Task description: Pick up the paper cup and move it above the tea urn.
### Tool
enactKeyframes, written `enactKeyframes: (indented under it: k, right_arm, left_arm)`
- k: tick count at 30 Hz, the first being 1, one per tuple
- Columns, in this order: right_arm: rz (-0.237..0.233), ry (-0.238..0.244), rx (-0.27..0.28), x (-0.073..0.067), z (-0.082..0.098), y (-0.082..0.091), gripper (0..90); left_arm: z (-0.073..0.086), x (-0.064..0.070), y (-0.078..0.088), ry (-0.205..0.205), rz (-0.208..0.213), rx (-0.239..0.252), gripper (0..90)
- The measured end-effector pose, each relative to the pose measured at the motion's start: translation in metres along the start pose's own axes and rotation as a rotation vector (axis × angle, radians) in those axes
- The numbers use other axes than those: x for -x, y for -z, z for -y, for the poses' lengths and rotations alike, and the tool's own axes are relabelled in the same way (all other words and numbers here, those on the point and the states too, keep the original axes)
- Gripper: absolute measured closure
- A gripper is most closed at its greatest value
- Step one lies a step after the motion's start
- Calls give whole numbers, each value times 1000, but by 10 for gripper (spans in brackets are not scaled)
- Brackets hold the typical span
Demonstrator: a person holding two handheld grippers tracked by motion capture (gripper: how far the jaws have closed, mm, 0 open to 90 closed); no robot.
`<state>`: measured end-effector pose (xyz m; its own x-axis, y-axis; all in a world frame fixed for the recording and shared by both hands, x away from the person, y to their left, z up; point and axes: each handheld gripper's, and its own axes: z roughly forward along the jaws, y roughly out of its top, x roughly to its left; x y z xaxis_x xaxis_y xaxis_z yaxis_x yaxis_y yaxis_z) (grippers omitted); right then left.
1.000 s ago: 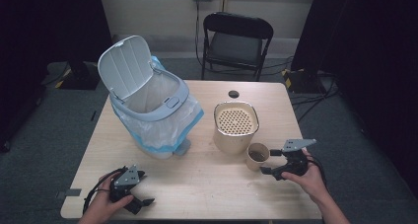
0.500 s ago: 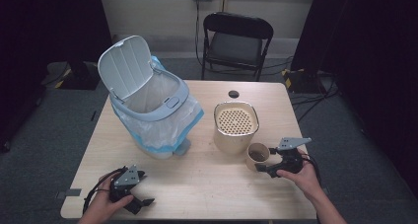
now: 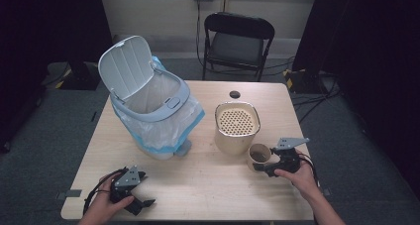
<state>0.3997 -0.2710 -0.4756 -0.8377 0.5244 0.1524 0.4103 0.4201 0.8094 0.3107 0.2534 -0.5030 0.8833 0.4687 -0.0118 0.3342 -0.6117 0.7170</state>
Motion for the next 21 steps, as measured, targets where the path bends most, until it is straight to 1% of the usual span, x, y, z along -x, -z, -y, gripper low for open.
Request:
enactKeyframes:
  k: [2, 3, 7, 9, 11, 13, 15, 16, 18, 19, 21]
  right_arm:
    - [1, 4, -4, 0, 0, -2, 225]
    - [3, 3, -8, 0, 0, -3, 227]
    - [-1, -1, -4, 0, 0, -4, 232]
    - [2, 2, -6, 0, 0, -4, 239]
    - [14, 12, -8, 0, -1, -3, 248]
    - [11, 20, -8, -1, -1, -2, 253]
    - [20, 26, -15, -1, -2, 0, 259]
    - [19, 25, -17, -1, -2, 0, 260]
    - [25, 26, -23, 0, -2, 2, 262]
    - [34, 27, -29, 0, -2, 2, 263]
    - [36, 32, -38, 1, -3, 4, 265]
  left_arm:
    - [0, 0, 0, 1, 1, 0, 0]
    - [0, 0, 0, -5, -1, -2, 0]
    - [0, 0, 0, 1, 2, 0, 0]
    - [0, 0, 0, -4, -1, -1, 0]
    - [0, 0, 0, 1, 1, -1, 0]
    - [0, 0, 0, -2, 2, -1, 0]
    - [0, 0, 0, 6, 4, 4, 0]
    - [0, 0, 0, 0, 1, 3, 0]
    - [0, 0, 0, 4, 2, 2, 0]
    - [0, 0, 0, -4, -1, -2, 0]
    - [0, 0, 0, 3, 2, 1, 0]
